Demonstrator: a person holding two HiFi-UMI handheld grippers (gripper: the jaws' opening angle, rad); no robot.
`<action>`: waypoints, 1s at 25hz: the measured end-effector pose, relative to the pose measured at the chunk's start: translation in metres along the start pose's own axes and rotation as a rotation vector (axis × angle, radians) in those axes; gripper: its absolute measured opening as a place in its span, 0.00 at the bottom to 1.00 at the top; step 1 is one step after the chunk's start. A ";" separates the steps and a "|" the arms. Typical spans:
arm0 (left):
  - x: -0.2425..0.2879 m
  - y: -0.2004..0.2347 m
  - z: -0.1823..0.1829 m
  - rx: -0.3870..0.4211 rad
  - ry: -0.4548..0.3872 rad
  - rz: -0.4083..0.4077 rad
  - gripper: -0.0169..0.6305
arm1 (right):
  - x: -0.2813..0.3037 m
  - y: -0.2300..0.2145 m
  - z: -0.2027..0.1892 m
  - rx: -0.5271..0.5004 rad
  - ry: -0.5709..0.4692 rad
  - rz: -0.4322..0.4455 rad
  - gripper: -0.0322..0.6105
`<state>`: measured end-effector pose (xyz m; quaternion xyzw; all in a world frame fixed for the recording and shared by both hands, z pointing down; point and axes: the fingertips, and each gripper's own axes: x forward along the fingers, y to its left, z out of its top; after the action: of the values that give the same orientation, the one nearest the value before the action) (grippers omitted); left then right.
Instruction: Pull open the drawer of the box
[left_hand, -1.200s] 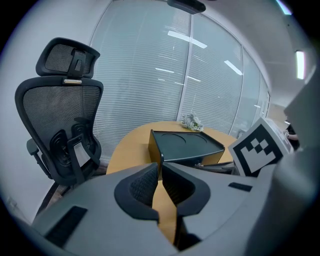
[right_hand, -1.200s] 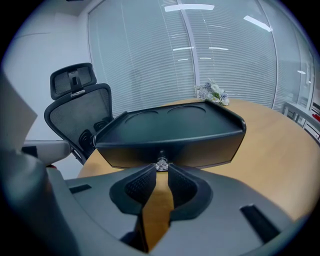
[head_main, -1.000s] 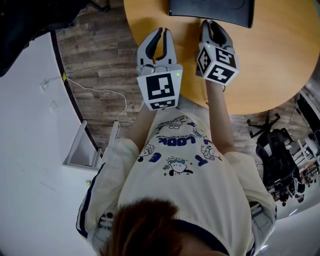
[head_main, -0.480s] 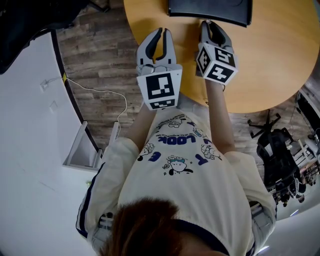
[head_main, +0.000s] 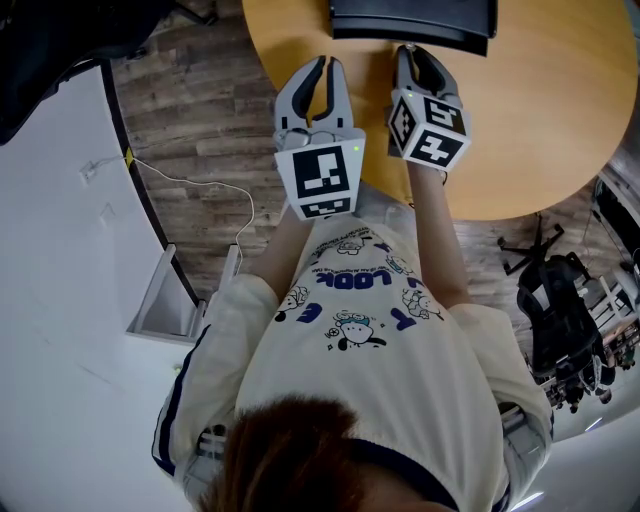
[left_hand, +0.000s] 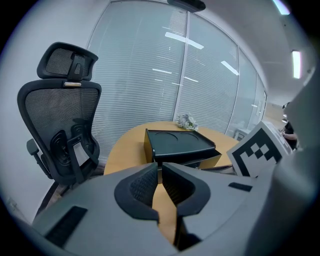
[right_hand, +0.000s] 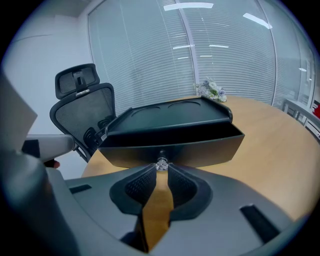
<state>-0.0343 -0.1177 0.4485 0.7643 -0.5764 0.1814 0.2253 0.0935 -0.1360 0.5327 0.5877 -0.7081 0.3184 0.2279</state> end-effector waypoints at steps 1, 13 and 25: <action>-0.001 -0.001 -0.001 0.001 0.000 -0.001 0.08 | -0.002 0.000 -0.001 0.000 0.001 0.001 0.18; -0.014 -0.007 -0.008 0.000 -0.006 -0.007 0.08 | -0.015 0.005 -0.019 0.000 0.012 0.015 0.18; -0.024 -0.013 -0.014 -0.004 -0.013 -0.008 0.08 | -0.027 0.004 -0.032 -0.001 0.024 0.013 0.18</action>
<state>-0.0285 -0.0881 0.4454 0.7673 -0.5753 0.1743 0.2236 0.0932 -0.0938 0.5355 0.5791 -0.7093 0.3266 0.2345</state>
